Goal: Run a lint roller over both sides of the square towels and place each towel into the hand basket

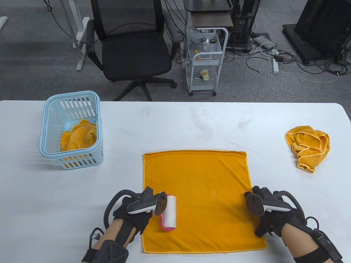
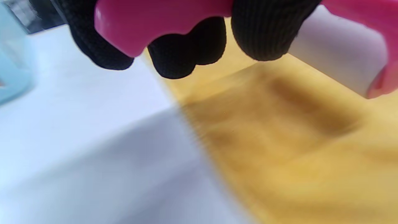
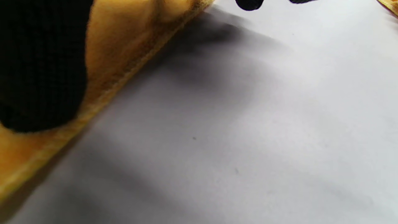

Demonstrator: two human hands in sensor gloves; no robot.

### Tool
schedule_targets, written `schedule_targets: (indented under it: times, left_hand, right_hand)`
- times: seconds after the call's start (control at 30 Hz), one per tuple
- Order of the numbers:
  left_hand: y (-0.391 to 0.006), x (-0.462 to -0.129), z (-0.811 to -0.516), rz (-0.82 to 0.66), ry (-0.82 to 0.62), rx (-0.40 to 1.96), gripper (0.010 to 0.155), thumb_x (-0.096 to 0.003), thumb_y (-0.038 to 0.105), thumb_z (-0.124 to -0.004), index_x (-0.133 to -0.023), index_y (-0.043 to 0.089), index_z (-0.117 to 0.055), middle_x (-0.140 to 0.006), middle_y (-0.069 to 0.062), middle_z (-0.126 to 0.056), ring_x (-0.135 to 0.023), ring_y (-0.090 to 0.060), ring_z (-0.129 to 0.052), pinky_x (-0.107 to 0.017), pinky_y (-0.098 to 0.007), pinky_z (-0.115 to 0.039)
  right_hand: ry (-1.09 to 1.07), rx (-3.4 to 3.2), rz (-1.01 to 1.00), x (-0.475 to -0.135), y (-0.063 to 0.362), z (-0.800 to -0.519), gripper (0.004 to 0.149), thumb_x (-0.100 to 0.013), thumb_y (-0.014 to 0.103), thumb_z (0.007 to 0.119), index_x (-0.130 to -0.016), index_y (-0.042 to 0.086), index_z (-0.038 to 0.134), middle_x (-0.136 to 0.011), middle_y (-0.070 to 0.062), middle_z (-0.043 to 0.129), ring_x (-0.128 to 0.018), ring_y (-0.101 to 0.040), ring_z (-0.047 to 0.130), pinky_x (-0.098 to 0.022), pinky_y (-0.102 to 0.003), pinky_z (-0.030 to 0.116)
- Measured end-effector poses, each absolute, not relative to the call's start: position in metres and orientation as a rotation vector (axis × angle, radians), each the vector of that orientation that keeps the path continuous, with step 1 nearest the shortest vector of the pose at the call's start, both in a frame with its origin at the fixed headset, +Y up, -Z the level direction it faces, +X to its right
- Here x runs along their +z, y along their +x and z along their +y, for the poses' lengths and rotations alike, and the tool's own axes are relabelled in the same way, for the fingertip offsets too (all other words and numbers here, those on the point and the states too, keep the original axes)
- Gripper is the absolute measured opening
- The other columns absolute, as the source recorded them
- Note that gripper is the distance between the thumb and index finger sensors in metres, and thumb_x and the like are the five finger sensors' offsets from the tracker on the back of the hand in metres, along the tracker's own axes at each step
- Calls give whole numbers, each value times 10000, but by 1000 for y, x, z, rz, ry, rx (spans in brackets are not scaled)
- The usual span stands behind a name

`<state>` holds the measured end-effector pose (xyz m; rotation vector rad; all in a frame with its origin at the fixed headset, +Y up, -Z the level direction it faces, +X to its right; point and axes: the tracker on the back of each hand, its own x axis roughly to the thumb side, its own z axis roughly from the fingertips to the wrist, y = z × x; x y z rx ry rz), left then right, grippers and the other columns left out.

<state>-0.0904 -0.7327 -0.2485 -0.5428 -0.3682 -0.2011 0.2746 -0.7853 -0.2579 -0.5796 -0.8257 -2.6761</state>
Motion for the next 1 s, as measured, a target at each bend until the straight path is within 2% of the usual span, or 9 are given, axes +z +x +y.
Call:
schedule_targets:
  times: [0.2, 0.33, 0.53, 0.67, 0.8, 0.93, 1.0]
  left_hand:
    - [-17, -271, -748, -489, -490, -146, 562, -511, 449, -735, -996, 451, -452, -995, 30, -726, -806, -280, -907, -607, -577, -838]
    - [-6, -279, -759, -492, -501, -144, 566, -511, 442, -746, -998, 425, -457, -988, 31, -731, -800, -277, -908, -614, -564, -827]
    - [-41, -286, -756, -399, -462, -342, 499, -506, 364, -843, -929, 431, -586, -932, 75, -809, -765, -250, -948, -635, -570, -810]
    - [-93, -288, -746, -253, -461, -569, 449, -510, 327, -853, -885, 447, -638, -931, 90, -825, -779, -248, -953, -664, -588, -788]
    - [-134, -288, -737, -153, -478, -639, 455, -511, 323, -853, -889, 452, -634, -949, 89, -807, -798, -245, -937, -674, -599, -771]
    - [-135, -293, -732, -181, -493, -404, 505, -515, 348, -847, -937, 423, -579, -940, 91, -800, -781, -229, -937, -649, -581, -796]
    - [-112, -301, -732, -233, -468, -246, 543, -511, 358, -848, -965, 389, -551, -937, 77, -797, -771, -226, -942, -637, -567, -811]
  right_hand:
    - [-584, -2682, -828, -258, 275, -785, 1271, -286, 622, 993, -1087, 140, 132, -1121, -276, 147, -1026, -571, 287, -658, -762, 425]
    - [-585, -2685, -830, -258, 275, -786, 1270, -287, 620, 994, -1087, 140, 132, -1122, -277, 147, -1026, -572, 286, -658, -762, 424]
    - [-585, -2686, -830, -258, 275, -785, 1270, -286, 620, 994, -1088, 141, 133, -1122, -276, 148, -1027, -570, 286, -659, -763, 424]
    - [-584, -2683, -827, -258, 275, -785, 1266, -288, 620, 994, -1089, 142, 138, -1124, -276, 153, -1027, -571, 288, -658, -762, 425]
    - [-588, -2680, -822, -258, 274, -785, 1265, -287, 618, 995, -1090, 142, 140, -1124, -276, 157, -1027, -571, 291, -658, -763, 426]
    - [-592, -2678, -818, -258, 274, -785, 1260, -291, 616, 993, -1090, 143, 142, -1125, -275, 158, -1028, -570, 290, -658, -762, 426]
    - [-593, -2680, -821, -258, 274, -786, 1261, -290, 616, 994, -1090, 144, 142, -1126, -274, 157, -1027, -570, 290, -658, -762, 425]
